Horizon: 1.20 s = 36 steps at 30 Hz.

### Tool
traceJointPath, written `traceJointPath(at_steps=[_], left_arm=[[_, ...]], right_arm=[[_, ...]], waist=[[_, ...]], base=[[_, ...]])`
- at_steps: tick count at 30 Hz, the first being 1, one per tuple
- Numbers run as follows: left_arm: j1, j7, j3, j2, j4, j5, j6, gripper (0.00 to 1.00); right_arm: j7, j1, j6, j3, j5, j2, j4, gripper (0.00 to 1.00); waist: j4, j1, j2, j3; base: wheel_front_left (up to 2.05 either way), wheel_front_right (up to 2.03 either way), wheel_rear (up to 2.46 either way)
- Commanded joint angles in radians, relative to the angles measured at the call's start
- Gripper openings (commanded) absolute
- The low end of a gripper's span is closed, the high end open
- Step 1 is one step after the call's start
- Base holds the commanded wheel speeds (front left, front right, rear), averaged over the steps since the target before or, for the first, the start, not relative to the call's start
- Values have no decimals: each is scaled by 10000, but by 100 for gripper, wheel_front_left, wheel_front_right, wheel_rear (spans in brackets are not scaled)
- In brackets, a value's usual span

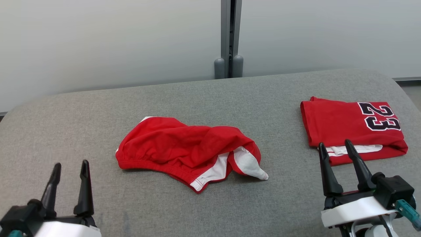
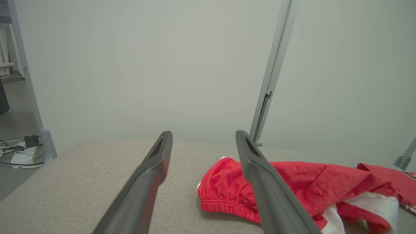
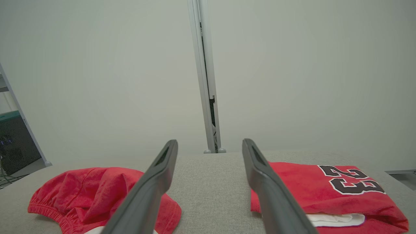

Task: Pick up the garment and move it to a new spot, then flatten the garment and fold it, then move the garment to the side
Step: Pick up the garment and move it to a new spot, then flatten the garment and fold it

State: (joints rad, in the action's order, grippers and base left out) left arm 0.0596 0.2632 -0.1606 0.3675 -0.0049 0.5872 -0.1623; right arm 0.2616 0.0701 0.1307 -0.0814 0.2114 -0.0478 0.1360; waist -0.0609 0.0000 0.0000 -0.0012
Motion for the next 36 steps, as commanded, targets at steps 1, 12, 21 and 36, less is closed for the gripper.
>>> traceJointPath(at_steps=[1, 12, 21, 36], left_arm=[[269, 9, 222, -327, 161, -360, 257, 100], [218, 10, 929, -1364, 793, -1354, 1256, 100], [141, 10, 1419, -1809, 1046, -1844, 1764, 100], [-670, -3558, -441, -2356, 2441, -157, 2816, 100]], right_arm=[[47, -118, 2, -33, 38, -55, 31, 100], [46, 171, 2, -301, -1, -58, 262, 100], [47, 200, 2, -346, -80, -58, 291, 100], [47, 456, 2, -409, -158, -60, 457, 100]], waist=[[18, 0, 0, 9], [56, 0, 0, 30], [23, 0, 0, 42], [-447, 0, 0, 78]], base=[[0, 0, 0], [0, 0, 0], [0, 0, 0], [0, 0, 0]])
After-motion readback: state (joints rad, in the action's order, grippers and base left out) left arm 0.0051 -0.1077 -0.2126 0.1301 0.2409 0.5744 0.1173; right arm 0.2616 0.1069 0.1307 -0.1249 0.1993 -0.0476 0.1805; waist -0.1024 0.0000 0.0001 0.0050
